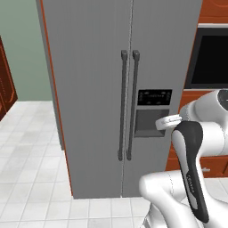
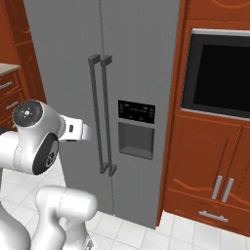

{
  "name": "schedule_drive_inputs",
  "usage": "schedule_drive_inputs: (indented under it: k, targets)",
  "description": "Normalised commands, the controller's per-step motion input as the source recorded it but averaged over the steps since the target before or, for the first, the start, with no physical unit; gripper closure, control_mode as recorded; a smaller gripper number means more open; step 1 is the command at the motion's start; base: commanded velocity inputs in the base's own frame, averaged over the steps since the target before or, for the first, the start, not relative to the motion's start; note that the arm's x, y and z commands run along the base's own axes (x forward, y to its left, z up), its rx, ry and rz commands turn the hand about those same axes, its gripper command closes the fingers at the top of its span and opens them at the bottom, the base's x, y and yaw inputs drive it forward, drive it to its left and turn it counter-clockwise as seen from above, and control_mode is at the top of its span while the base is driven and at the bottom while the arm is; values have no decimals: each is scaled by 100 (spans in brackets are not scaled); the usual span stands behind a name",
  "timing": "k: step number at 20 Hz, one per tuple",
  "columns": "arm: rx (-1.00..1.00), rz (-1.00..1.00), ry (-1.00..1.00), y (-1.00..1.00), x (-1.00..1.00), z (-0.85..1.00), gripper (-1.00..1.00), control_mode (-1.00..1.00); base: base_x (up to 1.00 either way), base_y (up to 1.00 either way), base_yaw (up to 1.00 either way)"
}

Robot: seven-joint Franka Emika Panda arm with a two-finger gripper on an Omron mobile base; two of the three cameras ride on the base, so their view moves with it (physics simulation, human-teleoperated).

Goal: Retrieve the fish from the fridge and place it on the saucepan with marinade on the stove.

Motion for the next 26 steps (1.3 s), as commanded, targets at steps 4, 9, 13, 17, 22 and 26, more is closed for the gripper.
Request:
schedule_drive_inputs:
  k: [4,9,13,17,22,26]
  targets:
    - [0,0,0,0,0,0,-100,100,0,0,0]
    - [0,0,0,0,0,0,-100,100,0,0,0]
    - [0,0,0,0,0,0,-100,100,0,0,0]
    - [0,0,0,0,0,0,-100,-100,0,0,0]
    - [0,0,0,14,12,0,-100,-100,0,0,0]
    - [0,-5,0,38,14,0,-100,-100,0,0,0]
